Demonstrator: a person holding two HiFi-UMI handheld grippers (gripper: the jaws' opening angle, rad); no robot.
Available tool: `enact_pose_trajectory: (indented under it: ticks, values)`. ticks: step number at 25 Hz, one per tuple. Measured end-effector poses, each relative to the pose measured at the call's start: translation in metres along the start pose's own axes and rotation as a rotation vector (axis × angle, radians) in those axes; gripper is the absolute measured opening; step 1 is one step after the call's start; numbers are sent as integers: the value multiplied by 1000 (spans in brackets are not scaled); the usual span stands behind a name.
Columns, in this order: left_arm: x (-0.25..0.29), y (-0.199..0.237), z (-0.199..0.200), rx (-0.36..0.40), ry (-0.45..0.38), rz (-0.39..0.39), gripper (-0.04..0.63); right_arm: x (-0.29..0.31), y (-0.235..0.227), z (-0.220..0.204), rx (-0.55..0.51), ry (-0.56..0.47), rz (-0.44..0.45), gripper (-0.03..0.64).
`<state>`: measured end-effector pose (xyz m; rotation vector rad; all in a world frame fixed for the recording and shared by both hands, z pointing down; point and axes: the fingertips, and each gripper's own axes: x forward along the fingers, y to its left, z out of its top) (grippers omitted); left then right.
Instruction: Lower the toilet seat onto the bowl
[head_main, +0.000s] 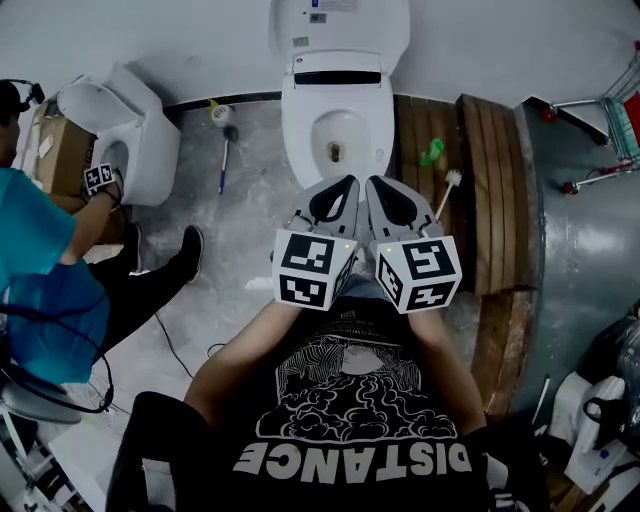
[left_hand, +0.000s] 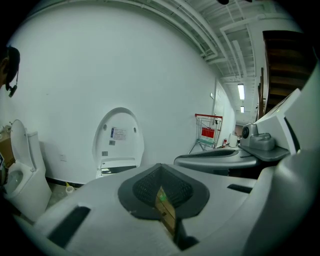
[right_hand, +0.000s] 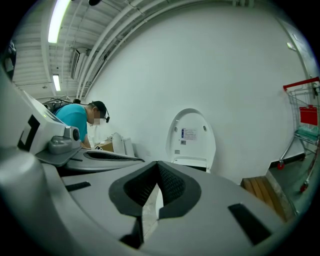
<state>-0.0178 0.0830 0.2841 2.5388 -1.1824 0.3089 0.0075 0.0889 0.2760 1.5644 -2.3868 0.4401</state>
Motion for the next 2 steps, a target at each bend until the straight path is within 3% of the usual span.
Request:
enact_pose_trajectory:
  ticks: [2]
  values:
    - [-4, -3, -2, 4, 1, -5, 11, -3, 3, -1, -1, -4, -3, 15]
